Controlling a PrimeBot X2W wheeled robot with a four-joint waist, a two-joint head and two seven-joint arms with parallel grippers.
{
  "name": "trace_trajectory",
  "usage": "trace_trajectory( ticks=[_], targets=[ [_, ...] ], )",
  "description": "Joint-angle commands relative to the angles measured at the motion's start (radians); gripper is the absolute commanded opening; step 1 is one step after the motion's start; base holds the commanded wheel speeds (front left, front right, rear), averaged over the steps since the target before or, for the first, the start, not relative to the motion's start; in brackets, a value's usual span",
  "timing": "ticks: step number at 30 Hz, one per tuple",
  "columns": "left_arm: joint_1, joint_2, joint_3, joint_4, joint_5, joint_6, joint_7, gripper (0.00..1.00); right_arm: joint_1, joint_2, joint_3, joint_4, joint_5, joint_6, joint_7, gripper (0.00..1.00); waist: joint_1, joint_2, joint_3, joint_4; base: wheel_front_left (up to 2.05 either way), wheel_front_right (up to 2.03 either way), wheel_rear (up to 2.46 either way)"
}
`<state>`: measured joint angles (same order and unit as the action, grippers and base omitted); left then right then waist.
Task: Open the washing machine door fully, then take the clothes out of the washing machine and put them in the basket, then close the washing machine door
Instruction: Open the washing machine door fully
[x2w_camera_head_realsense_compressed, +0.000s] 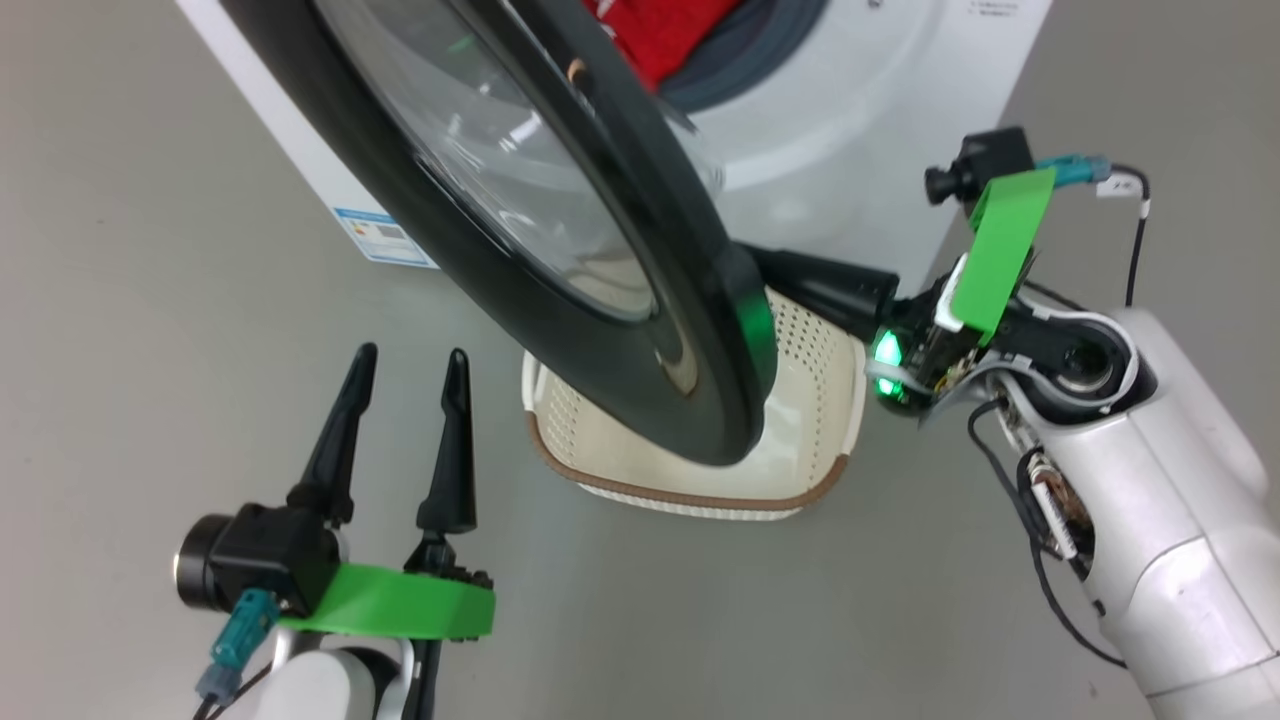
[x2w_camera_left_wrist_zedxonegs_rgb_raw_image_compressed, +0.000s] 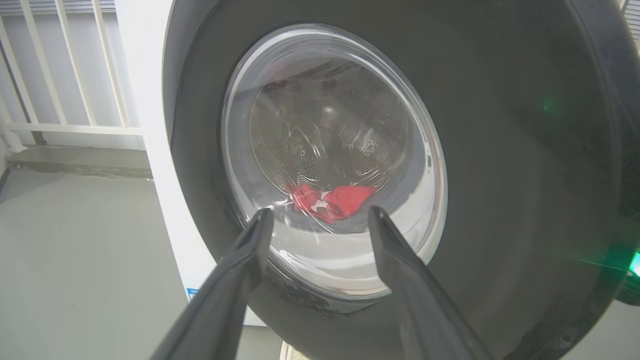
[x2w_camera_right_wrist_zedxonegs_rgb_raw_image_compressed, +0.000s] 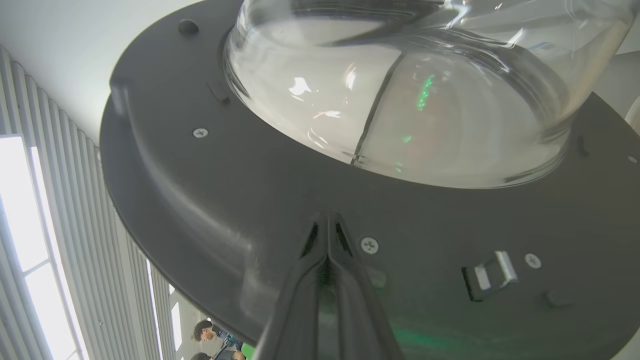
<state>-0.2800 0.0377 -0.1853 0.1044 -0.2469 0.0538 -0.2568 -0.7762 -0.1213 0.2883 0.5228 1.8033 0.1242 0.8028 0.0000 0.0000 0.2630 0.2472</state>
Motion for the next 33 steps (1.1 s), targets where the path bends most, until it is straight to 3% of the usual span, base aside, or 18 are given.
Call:
trace_trajectory(
  ticks=[1,33],
  targets=[
    [0.016,0.013,0.039,-0.022,0.003,0.008,-0.005,1.00,0.019,0.028,0.020,-0.033,-0.009,0.007,0.011,0.00,0.0000,0.0000,-0.024,0.024,0.00,0.00,0.00],
    [0.108,0.013,0.062,-0.008,0.003,0.006,-0.005,1.00,0.136,0.067,0.117,-0.008,-0.034,0.007,0.028,0.00,0.0000,0.0000,-0.169,0.218,0.00,0.00,0.00]
  ],
)
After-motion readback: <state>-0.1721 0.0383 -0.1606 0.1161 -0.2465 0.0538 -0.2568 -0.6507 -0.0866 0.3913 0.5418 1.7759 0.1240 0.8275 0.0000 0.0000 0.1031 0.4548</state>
